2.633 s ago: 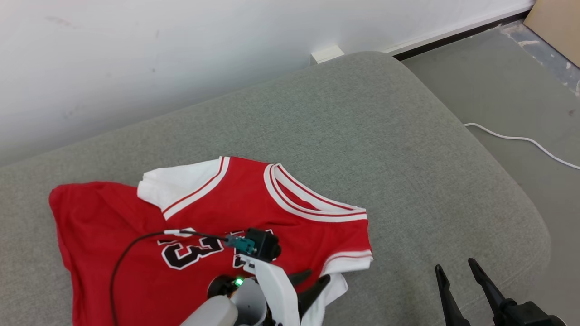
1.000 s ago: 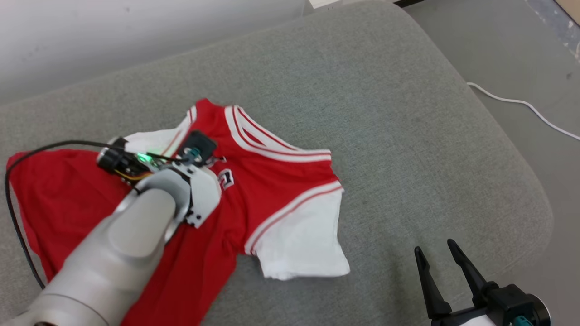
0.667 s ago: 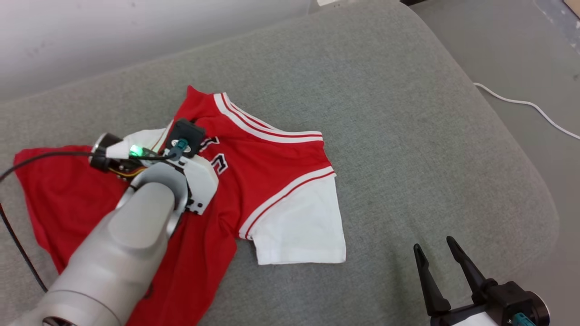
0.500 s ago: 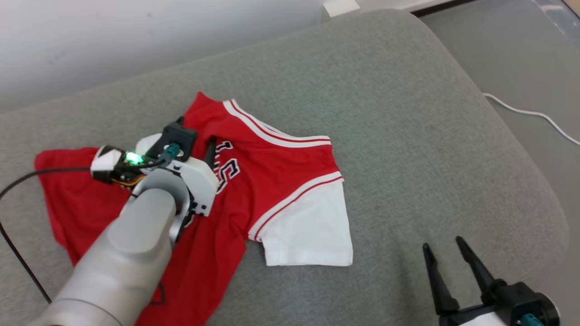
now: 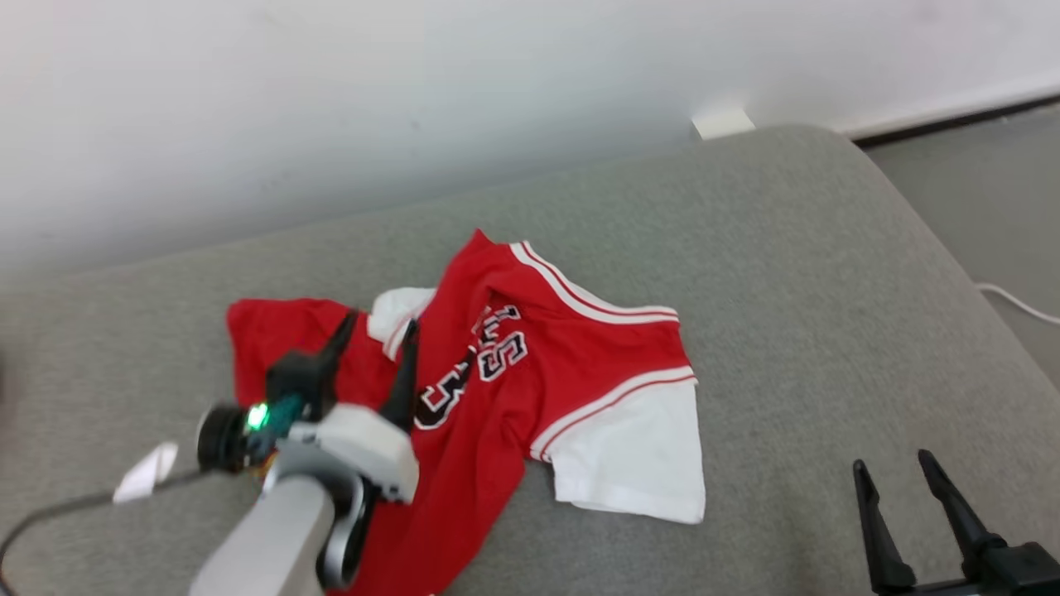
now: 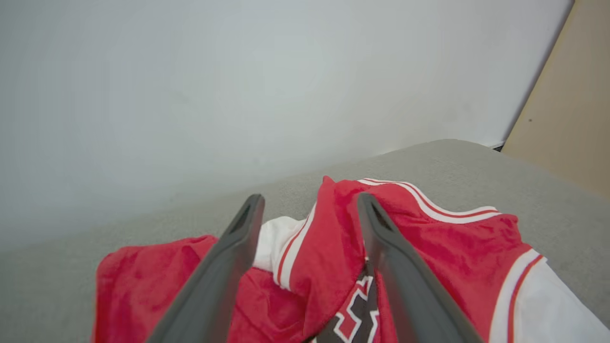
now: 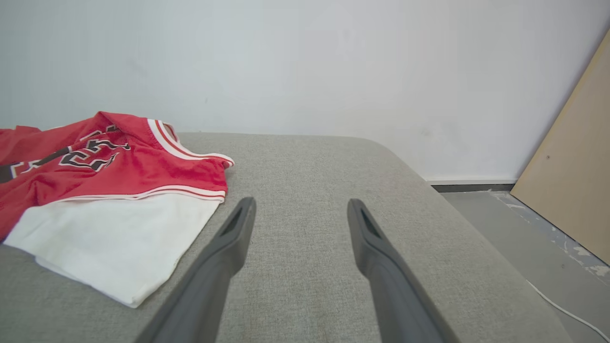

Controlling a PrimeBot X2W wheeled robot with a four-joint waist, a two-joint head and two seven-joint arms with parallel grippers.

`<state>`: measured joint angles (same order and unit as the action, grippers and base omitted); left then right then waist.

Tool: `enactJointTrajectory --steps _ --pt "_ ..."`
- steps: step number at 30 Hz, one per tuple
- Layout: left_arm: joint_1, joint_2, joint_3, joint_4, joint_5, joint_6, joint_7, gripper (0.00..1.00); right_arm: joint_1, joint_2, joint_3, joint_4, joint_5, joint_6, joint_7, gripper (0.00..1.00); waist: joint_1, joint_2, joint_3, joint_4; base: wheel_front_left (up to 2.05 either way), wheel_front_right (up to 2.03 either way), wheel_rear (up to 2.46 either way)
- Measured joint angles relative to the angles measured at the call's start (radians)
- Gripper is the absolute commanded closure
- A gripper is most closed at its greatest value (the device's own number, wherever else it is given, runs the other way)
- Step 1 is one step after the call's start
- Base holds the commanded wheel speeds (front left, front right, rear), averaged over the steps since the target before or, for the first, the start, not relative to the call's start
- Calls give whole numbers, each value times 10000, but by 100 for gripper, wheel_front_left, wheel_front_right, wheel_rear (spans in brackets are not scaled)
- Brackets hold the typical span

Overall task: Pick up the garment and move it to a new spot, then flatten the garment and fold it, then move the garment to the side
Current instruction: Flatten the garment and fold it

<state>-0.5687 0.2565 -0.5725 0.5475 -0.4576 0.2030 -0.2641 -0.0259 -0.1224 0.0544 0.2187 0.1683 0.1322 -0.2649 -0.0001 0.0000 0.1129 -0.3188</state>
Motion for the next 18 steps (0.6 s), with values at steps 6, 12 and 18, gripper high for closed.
enactJointTrajectory --steps 6,12,18 --pt "2530 88 986 -2146 314 405 0 0 287 -184 -226 -125 -84 0 0 0 0 0 -699 707 0 0 0" --pt "4394 -73 1812 -3300 930 357 0 0 405 -272 -249 -52 -180 0 0 0 0 0 -1053 1446 0 0 0" --pt "5861 -614 2688 -4038 1542 31 0 0 473 -201 -79 38 -180 0 0 0 0 0 -1300 1941 0 0 0"
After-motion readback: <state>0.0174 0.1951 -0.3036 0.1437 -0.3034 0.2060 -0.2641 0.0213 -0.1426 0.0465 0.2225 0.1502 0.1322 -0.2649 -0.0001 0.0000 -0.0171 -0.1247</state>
